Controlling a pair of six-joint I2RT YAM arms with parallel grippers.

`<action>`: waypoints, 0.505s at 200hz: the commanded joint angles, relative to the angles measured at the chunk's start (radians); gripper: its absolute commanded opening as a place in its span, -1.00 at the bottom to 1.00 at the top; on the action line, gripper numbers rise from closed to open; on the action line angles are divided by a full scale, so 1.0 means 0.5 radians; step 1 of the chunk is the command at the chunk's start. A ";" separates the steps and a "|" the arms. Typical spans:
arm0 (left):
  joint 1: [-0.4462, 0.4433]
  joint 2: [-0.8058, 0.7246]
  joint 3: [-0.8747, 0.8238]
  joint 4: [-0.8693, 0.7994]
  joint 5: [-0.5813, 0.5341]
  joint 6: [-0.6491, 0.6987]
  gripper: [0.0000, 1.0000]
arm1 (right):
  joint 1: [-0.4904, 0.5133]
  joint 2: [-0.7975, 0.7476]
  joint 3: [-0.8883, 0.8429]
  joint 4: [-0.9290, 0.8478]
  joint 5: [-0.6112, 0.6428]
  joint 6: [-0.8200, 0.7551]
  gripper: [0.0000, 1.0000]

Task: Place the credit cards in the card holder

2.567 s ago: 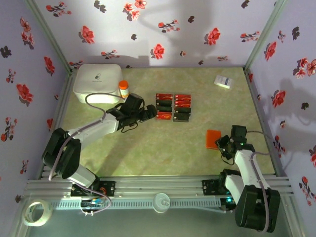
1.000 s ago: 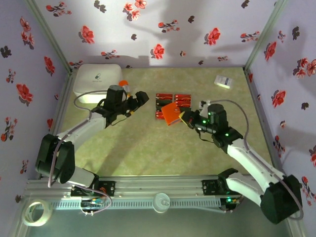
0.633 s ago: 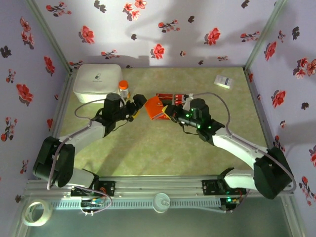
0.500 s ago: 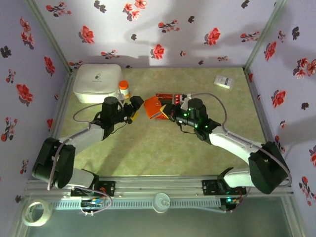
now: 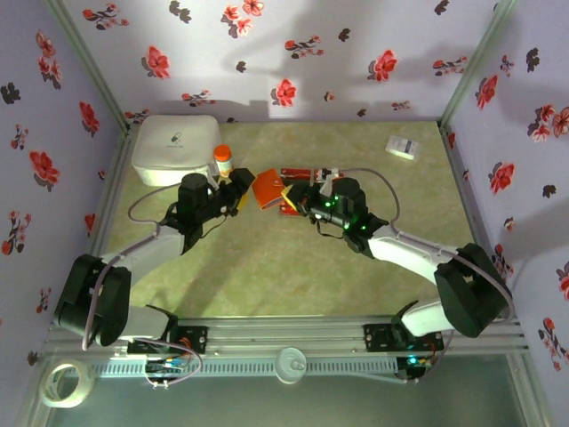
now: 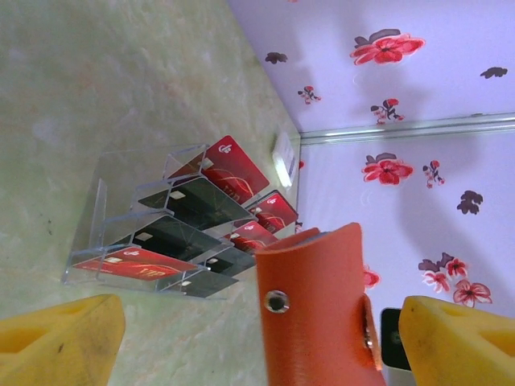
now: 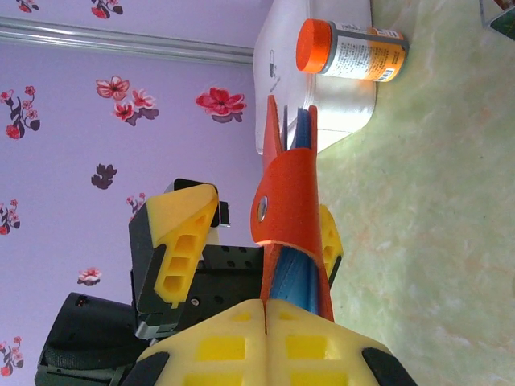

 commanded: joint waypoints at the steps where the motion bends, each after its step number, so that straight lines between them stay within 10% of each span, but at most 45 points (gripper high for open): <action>1: 0.004 0.034 0.008 0.113 -0.011 -0.029 0.71 | 0.025 0.025 0.067 0.155 -0.010 0.067 -1.00; 101: 0.001 0.126 -0.001 0.315 0.019 -0.102 0.12 | 0.071 0.091 0.093 0.221 -0.040 0.119 -1.00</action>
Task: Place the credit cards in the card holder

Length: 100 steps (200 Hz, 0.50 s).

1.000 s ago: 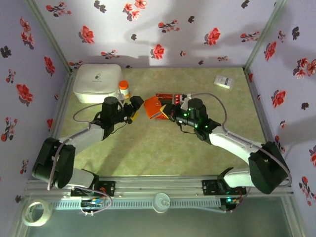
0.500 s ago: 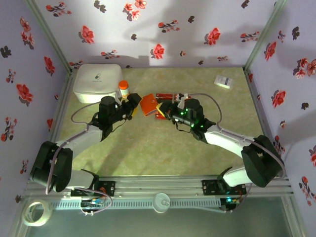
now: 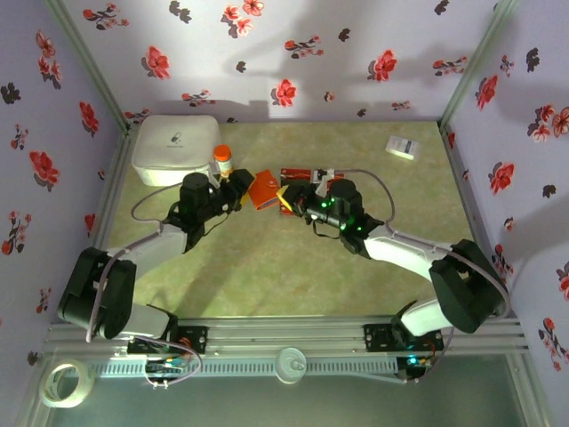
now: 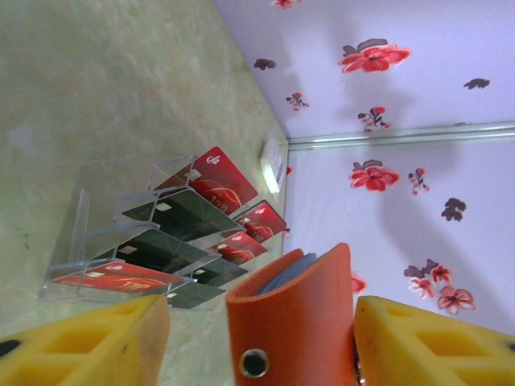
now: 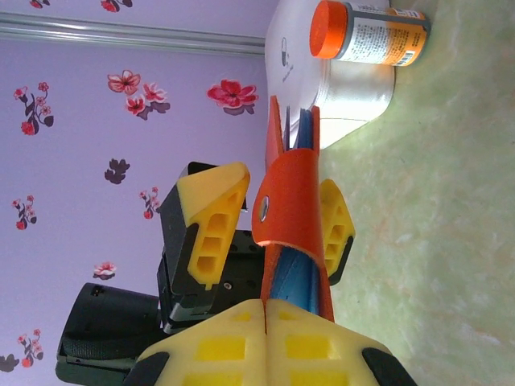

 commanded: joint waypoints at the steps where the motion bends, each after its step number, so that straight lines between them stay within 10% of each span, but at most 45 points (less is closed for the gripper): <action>1: 0.001 0.030 -0.001 0.141 0.019 -0.019 0.11 | 0.022 0.031 0.088 0.103 -0.039 0.035 -1.00; 100: -0.002 0.114 -0.042 0.356 0.044 -0.094 -0.71 | 0.031 0.068 0.045 0.111 -0.037 0.044 -1.00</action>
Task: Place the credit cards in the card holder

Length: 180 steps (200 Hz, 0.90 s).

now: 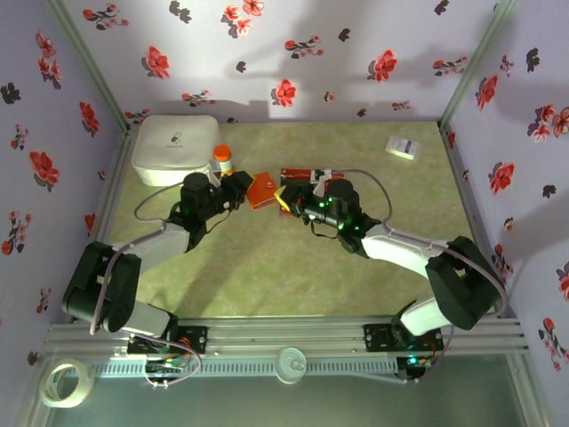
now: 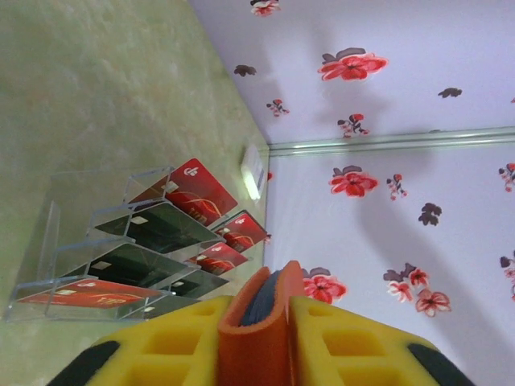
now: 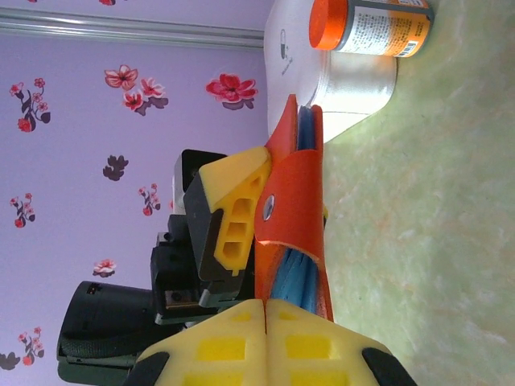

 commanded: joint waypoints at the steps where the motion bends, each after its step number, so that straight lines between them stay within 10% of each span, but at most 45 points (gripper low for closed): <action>1: -0.002 0.039 -0.029 0.148 0.036 -0.008 -0.73 | 0.016 0.021 0.026 0.087 -0.023 0.026 -1.00; 85: -0.011 0.057 -0.008 0.120 0.197 0.231 -1.00 | -0.099 -0.409 0.224 -1.529 0.469 -1.111 0.07; 180: -0.238 0.057 0.286 -0.329 0.202 0.575 -1.00 | 0.082 -0.157 0.672 -1.817 0.643 -1.476 0.25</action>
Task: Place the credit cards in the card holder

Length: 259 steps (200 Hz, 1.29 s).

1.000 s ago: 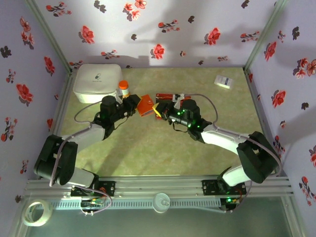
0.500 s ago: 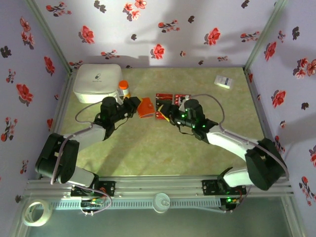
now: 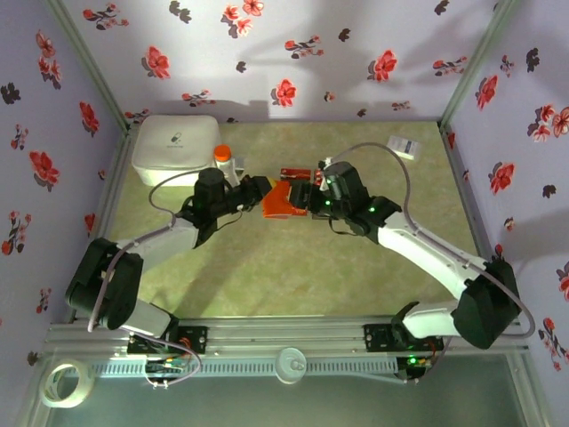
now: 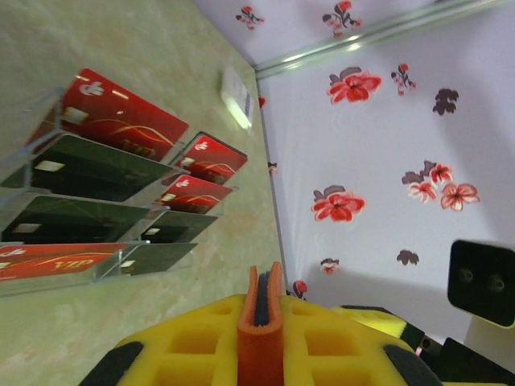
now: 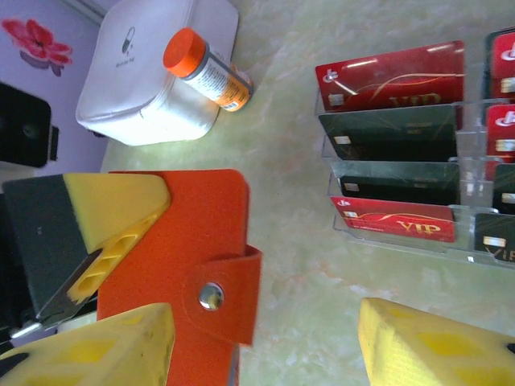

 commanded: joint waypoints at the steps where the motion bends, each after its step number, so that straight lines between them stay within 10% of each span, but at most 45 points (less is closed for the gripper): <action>1: -0.021 0.007 0.068 -0.104 0.006 0.124 -1.00 | 0.067 0.095 0.083 -0.086 0.089 -0.104 0.24; 152: -0.113 -0.051 0.062 -0.070 -0.098 0.025 -1.00 | 0.078 0.170 -0.331 -0.201 0.856 0.047 -0.17; 197: -0.110 -0.035 0.105 -0.058 -0.094 0.019 -1.00 | -0.118 -0.340 -0.601 -0.264 0.693 0.073 -0.16; 259: -0.087 0.100 0.163 0.066 0.027 -0.031 -1.00 | -0.248 -0.492 -0.598 0.249 -0.156 0.231 0.20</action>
